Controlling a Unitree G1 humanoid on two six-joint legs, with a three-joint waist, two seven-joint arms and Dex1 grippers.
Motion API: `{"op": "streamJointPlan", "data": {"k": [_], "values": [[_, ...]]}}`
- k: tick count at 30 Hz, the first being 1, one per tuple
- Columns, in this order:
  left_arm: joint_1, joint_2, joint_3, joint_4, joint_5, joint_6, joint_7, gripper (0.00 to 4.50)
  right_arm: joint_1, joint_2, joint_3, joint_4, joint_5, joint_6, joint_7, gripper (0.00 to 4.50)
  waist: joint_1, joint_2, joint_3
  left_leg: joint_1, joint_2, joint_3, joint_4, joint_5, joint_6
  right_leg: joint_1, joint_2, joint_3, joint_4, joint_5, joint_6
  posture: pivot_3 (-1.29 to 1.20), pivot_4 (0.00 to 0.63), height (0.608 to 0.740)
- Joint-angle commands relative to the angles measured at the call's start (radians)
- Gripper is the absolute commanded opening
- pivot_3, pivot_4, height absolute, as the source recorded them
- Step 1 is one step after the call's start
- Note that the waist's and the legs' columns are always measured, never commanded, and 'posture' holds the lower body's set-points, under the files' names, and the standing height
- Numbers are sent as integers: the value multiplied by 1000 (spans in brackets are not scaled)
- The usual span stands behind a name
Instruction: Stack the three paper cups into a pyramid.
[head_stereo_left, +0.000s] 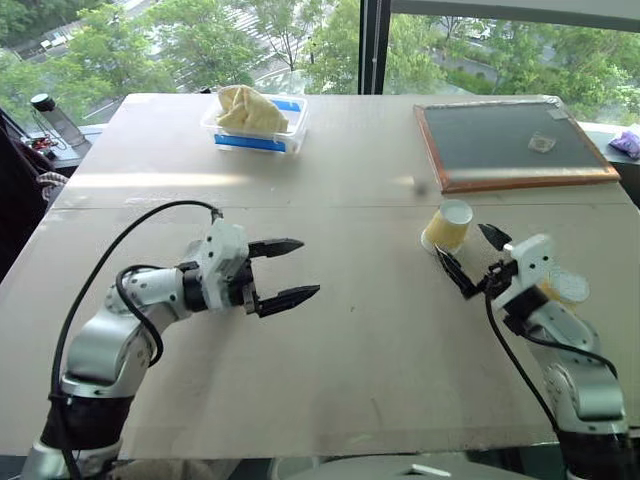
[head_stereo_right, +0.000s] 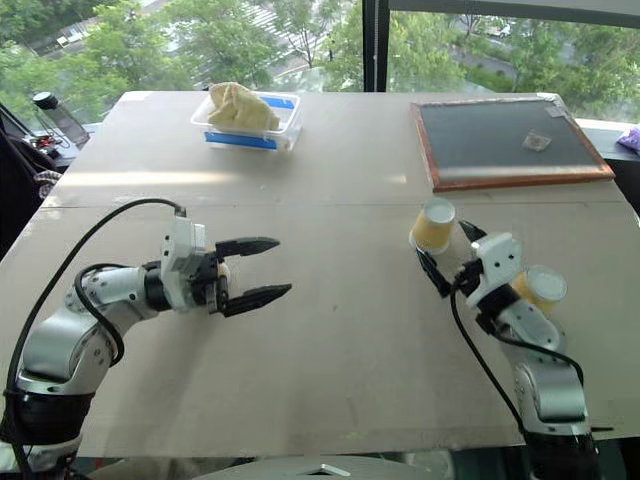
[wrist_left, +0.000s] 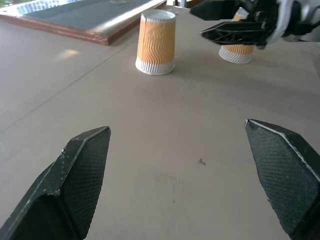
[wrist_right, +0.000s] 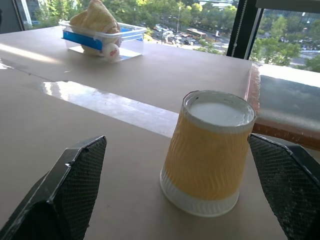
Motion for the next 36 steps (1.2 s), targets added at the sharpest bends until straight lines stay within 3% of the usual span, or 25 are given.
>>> {"op": "streamJointPlan", "data": {"k": [1,13,14,15,16,19,23,27,36], "values": [[-87,28,-15,3,-11,35,-33,4407,-98,55,3,62,-16,41,-87,4500,0,0,0,-2,0,0,0,0,0,-1,0,-1,-1,0,0,0,150,740],[-179,37,-7,56,26,18,-49,4407,-253,103,0,274,-57,-22,-107,4500,-1,1,1,-7,-1,0,1,0,0,-5,0,-2,1,0,0,0,150,740],[-179,33,-5,56,27,15,-44,4500,-256,101,-1,281,-59,-28,-105,3960,-1,1,1,-7,-1,0,1,0,0,-5,0,-2,1,0,0,0,150,740],[-181,31,-5,56,32,12,-39,4500,-259,99,-3,287,-59,-32,-104,3733,-1,1,1,-7,-1,0,1,0,0,-5,0,-2,1,0,0,0,150,740],[-184,23,-2,58,35,5,-28,4500,-262,97,-5,295,-59,-37,-100,3108,-1,1,1,-7,-1,0,1,0,0,-5,0,-2,1,0,0,0,150,740],[-194,4,6,63,38,-6,-4,4500,-267,88,-7,310,-59,-51,-86,2194,-1,1,1,-7,-1,0,2,0,0,-5,0,-2,1,0,0,0,150,740],[-177,18,48,29,-7,36,4,4500,-284,78,35,293,-52,-39,-30,2181,-4,1,1,-7,-1,0,2,0,0,-5,0,-2,2,0,0,0,150,740],[-114,77,158,15,-22,70,13,4500,-341,133,161,263,-58,20,21,2181,-27,1,1,-6,0,-1,1,0,0,-5,1,-2,3,0,0,0,150,740],[82,180,339,-36,-55,126,-23,4500,-500,250,322,463,-121,21,85,2181,-18,0,0,-6,1,-4,2,0,0,-5,-1,-3,3,1,0,0,150,740]]}}
